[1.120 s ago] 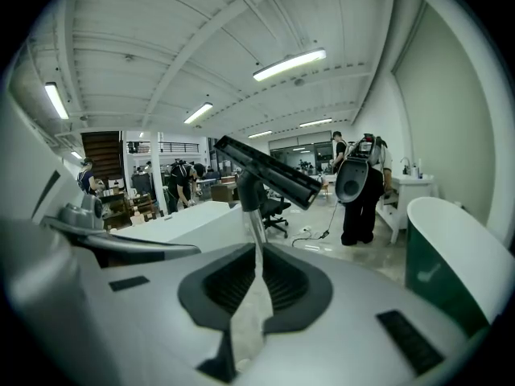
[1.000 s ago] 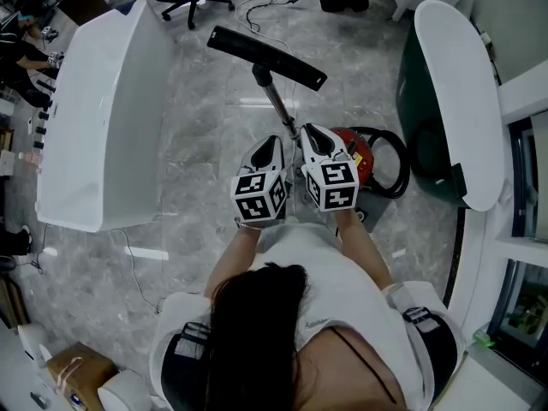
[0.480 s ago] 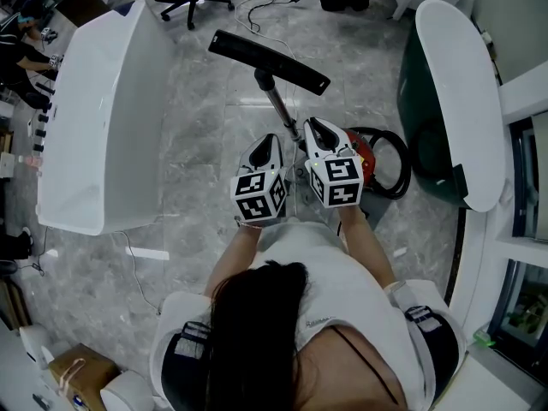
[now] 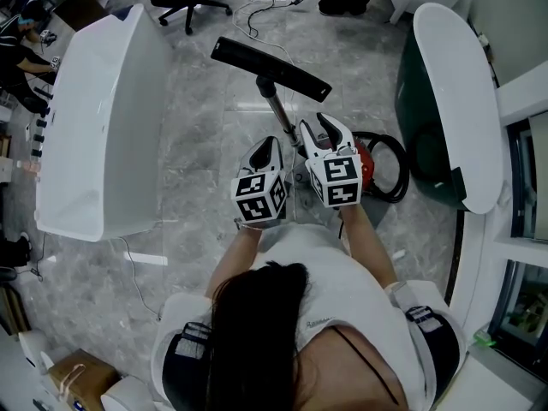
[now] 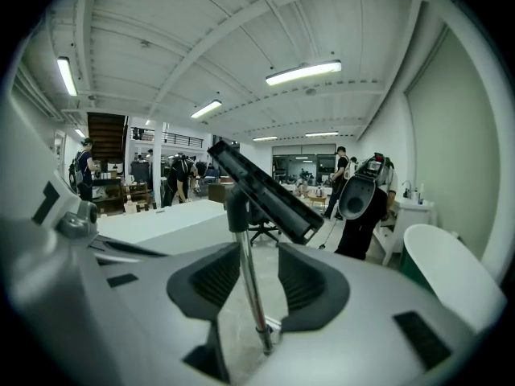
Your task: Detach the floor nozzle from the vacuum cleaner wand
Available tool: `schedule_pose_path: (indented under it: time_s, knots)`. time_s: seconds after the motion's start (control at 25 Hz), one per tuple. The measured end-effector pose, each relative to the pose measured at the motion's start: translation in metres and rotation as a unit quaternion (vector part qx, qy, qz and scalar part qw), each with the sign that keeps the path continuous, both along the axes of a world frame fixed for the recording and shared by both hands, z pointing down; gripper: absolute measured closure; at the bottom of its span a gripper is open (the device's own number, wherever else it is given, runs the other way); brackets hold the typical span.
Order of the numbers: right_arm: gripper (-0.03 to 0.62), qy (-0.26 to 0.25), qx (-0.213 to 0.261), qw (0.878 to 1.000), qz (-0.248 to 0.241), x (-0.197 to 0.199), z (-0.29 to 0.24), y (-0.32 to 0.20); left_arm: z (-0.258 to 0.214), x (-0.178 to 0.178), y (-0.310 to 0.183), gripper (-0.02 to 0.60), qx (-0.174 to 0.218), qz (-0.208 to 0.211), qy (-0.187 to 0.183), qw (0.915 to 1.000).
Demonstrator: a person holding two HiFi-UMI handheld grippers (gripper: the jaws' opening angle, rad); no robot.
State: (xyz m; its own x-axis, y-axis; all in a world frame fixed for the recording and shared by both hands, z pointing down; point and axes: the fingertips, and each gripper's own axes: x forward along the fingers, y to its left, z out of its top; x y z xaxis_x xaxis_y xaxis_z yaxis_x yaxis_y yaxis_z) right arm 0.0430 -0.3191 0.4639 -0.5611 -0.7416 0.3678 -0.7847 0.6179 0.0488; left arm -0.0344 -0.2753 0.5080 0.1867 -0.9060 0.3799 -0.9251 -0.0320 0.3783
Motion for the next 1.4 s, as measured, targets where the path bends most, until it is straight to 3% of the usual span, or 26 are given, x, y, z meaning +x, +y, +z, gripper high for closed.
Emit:
schedule_pose_path:
  time_s: [0.28,0.48,0.68,1.4]
  knots:
    - [0.398,0.032,0.027,0.999,-0.005,-0.006,-0.006,-0.008,0.004,-0.004,-0.005,0.572,-0.002,-0.005,0.006,1.0000]
    - [0.368,0.092,0.081,0.992,-0.006,-0.004,-0.015,-0.024,0.008,-0.006,-0.010,0.572,-0.009,0.000,-0.006,0.9999]
    - [0.335,0.074,0.059,0.995,-0.010,-0.006,-0.013,-0.034,0.009,-0.007,-0.017,0.572,-0.010,0.003,-0.008,0.9999]
    - [0.309,0.151,0.110,0.982,-0.039,-0.019,-0.020,-0.053,0.017,-0.017,-0.030,0.572,-0.020,-0.014,-0.006,0.9997]
